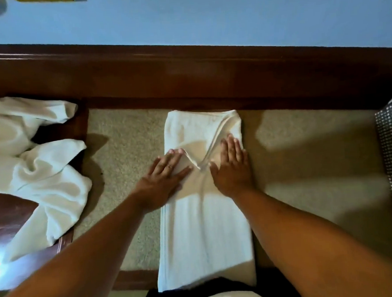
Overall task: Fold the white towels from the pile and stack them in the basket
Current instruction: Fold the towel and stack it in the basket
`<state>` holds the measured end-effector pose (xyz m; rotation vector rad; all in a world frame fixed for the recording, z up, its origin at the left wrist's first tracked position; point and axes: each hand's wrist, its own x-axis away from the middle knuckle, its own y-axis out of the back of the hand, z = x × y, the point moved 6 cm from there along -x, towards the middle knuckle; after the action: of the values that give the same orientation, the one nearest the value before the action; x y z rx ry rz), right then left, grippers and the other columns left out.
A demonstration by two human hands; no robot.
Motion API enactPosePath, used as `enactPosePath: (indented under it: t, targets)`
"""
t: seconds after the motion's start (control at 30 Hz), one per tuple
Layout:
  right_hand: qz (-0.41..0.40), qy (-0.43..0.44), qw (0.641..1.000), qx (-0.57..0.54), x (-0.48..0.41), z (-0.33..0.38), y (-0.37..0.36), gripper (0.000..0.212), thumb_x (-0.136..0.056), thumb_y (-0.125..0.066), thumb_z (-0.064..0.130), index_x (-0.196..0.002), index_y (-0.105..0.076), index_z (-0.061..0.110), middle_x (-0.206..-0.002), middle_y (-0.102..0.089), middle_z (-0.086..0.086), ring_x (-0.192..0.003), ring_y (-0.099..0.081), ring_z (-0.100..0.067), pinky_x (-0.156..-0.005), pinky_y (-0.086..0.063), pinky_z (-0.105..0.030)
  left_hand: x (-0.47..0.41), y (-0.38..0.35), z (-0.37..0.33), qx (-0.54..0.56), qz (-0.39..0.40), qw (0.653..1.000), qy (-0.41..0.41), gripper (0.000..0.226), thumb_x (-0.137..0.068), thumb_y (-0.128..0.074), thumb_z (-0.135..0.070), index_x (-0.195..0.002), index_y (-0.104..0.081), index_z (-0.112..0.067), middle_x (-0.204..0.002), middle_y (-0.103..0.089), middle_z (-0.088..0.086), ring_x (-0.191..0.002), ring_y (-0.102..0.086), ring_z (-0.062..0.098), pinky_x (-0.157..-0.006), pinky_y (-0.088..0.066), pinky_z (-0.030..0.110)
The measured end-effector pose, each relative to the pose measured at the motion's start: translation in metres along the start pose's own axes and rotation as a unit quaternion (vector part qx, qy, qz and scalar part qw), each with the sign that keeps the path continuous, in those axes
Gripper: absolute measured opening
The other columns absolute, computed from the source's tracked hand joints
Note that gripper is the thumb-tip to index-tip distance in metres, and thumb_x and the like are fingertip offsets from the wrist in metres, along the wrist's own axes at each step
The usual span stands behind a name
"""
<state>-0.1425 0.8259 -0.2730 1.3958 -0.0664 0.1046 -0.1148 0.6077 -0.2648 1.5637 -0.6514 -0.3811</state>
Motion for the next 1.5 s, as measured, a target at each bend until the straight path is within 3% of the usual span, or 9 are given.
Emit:
enactPosePath:
  t: [0.2, 0.37, 0.63, 0.83, 0.9, 1.0, 1.2, 1.4, 1.5]
  targets:
    - [0.036, -0.122, 0.991, 0.046, -0.062, -0.03, 0.0, 0.077, -0.096, -0.033, 0.046, -0.159, -0.011, 0.007, -0.164, -0.019, -0.018, -0.152, -0.014, -0.035, -0.121, -0.013, -0.055, -0.074, -0.004, 0.046, 0.111, 0.005, 0.989, 0.098, 0.039, -0.1, -0.043, -0.054, -0.115, -0.068, -0.028, -0.169, 0.008, 0.009, -0.155, -0.006, 0.034, -0.114, -0.029, 0.055]
    - [0.023, -0.162, 0.986, 0.021, -0.078, -0.038, -0.001, 0.077, -0.093, -0.029, 0.042, -0.159, -0.01, 0.008, -0.165, -0.016, -0.018, -0.153, -0.01, -0.033, -0.12, -0.008, -0.057, -0.115, -0.003, 0.086, 0.141, 0.029, 0.971, 0.193, 0.072, -0.096, -0.026, -0.073, -0.159, -0.007, -0.043, -0.167, -0.011, 0.009, -0.142, -0.025, 0.048, -0.111, -0.033, 0.064]
    - [0.069, -0.176, 0.982, 0.017, -0.093, -0.046, 0.005, 0.076, -0.099, -0.036, 0.036, -0.159, -0.002, 0.006, -0.167, 0.001, -0.017, -0.154, 0.001, -0.033, -0.122, -0.005, -0.056, -0.126, 0.022, 0.08, 0.091, 0.065, 0.95, 0.29, 0.071, -0.102, -0.032, -0.058, -0.161, -0.002, -0.033, -0.169, -0.003, 0.011, -0.146, -0.021, 0.044, -0.115, -0.024, 0.057]
    - [0.007, 0.122, 0.992, 0.017, -0.018, -0.012, 0.025, 0.079, -0.085, -0.048, 0.021, -0.159, -0.02, 0.018, -0.167, -0.009, -0.015, -0.154, -0.007, -0.034, -0.12, -0.017, -0.058, -0.041, 0.011, -0.027, 0.06, 0.002, 0.998, -0.004, 0.066, -0.101, -0.036, -0.045, -0.161, -0.016, -0.027, -0.169, -0.003, 0.008, -0.153, -0.017, 0.032, -0.12, -0.02, 0.051]
    - [0.051, 0.185, 0.981, -0.006, 0.04, -0.013, 0.01, 0.068, -0.093, -0.048, 0.036, -0.157, -0.03, 0.022, -0.167, -0.013, -0.01, -0.153, -0.014, -0.029, -0.115, -0.028, -0.056, 0.002, -0.016, -0.04, 0.066, 0.047, 0.995, 0.061, 0.065, -0.101, -0.026, -0.055, -0.161, -0.013, -0.033, -0.169, -0.006, 0.003, -0.154, -0.018, 0.03, -0.119, -0.023, 0.052]
    - [0.107, 0.01, 0.994, 0.015, 0.102, -0.042, -0.007, 0.071, -0.095, -0.036, 0.048, -0.159, -0.02, 0.021, -0.166, -0.014, -0.013, -0.15, -0.023, -0.034, -0.116, -0.029, -0.056, 0.059, -0.032, -0.033, 0.137, 0.099, 0.909, 0.38, 0.067, -0.103, -0.023, -0.053, -0.162, -0.004, -0.027, -0.17, 0.004, 0.005, -0.156, -0.001, 0.032, -0.123, -0.013, 0.055]
    - [0.14, -0.06, 0.986, 0.063, 0.188, -0.053, -0.005, 0.074, -0.082, -0.056, 0.034, -0.15, -0.042, 0.008, -0.159, -0.033, -0.018, -0.144, -0.036, -0.037, -0.112, -0.031, -0.058, 0.137, -0.014, -0.1, 0.232, 0.074, 0.896, 0.372, 0.082, -0.102, -0.044, -0.05, -0.161, 0.0, -0.015, -0.165, -0.019, 0.012, -0.141, -0.036, 0.037, -0.111, -0.035, 0.05]
    - [0.053, -0.218, 0.973, -0.046, 0.306, -0.052, 0.001, 0.037, -0.073, -0.049, 0.035, -0.095, -0.069, 0.014, -0.098, -0.06, -0.016, -0.083, -0.06, -0.039, -0.071, -0.052, -0.045, 0.229, -0.039, -0.145, 0.343, -0.012, 0.85, 0.398, 0.054, -0.083, -0.079, -0.039, -0.12, -0.053, -0.008, -0.114, -0.048, 0.005, -0.111, -0.054, 0.032, -0.093, -0.048, 0.044]
    - [0.062, -0.386, 0.896, -0.211, 0.352, -0.052, -0.023, 0.019, -0.074, -0.07, 0.021, -0.087, -0.059, 0.011, -0.097, -0.055, -0.016, -0.091, -0.059, -0.041, -0.082, -0.05, -0.045, 0.26, -0.06, -0.16, 0.419, -0.053, 0.739, 0.525, 0.066, -0.072, -0.09, -0.035, -0.114, -0.051, -0.003, -0.112, -0.048, 0.009, -0.111, -0.052, 0.038, -0.093, -0.046, 0.047]
